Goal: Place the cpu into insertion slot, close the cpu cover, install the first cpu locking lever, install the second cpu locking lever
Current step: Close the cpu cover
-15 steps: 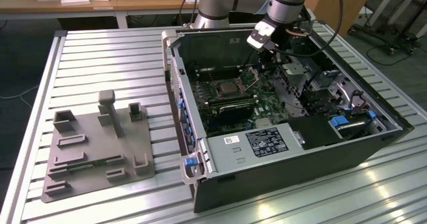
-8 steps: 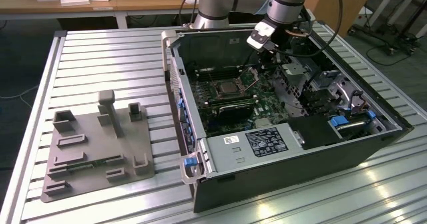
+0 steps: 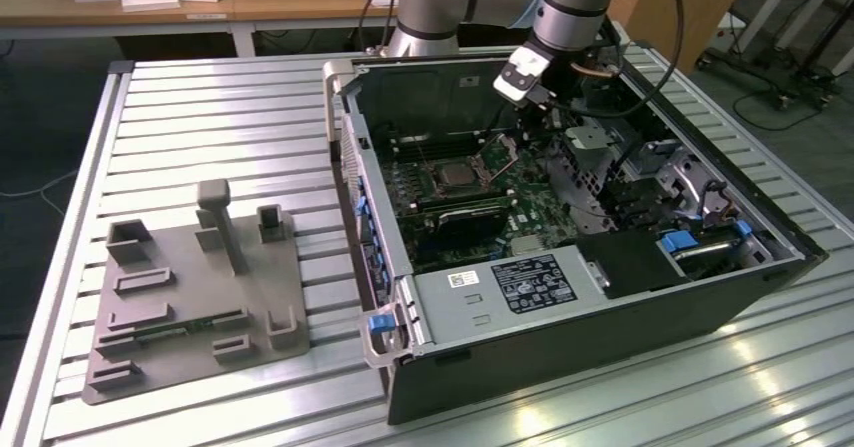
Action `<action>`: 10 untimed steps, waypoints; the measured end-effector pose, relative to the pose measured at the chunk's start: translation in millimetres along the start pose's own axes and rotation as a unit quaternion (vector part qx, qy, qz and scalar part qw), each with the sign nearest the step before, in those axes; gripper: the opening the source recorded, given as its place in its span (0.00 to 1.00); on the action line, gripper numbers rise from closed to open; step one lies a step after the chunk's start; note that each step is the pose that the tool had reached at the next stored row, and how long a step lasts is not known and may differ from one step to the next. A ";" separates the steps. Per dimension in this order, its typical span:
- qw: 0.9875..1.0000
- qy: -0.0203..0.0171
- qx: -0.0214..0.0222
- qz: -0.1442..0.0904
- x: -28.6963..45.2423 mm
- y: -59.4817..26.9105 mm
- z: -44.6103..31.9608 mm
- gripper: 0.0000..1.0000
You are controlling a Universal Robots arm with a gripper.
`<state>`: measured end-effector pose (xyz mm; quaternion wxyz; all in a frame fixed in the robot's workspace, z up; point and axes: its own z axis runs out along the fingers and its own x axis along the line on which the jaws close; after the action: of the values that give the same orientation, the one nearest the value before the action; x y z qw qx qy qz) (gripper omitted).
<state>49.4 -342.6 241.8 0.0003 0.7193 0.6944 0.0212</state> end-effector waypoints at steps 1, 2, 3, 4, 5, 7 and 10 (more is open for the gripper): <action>1.000 0.000 0.000 0.000 -0.1 -0.4 0.0 0.10; 1.000 0.000 0.000 0.000 -0.1 -1.0 0.1 0.10; 1.000 0.000 0.000 0.000 -0.1 -1.8 0.2 0.10; 1.000 0.000 0.000 0.000 -0.1 -2.4 0.2 0.10; 1.000 0.000 0.001 0.000 -0.1 -3.1 0.3 0.10; 1.000 0.000 0.001 0.000 -0.2 -4.6 0.3 0.10; 1.000 0.001 0.001 -0.001 -0.2 -6.5 0.3 0.10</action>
<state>43.0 -342.6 241.3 -0.0011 0.7188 0.6949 0.0208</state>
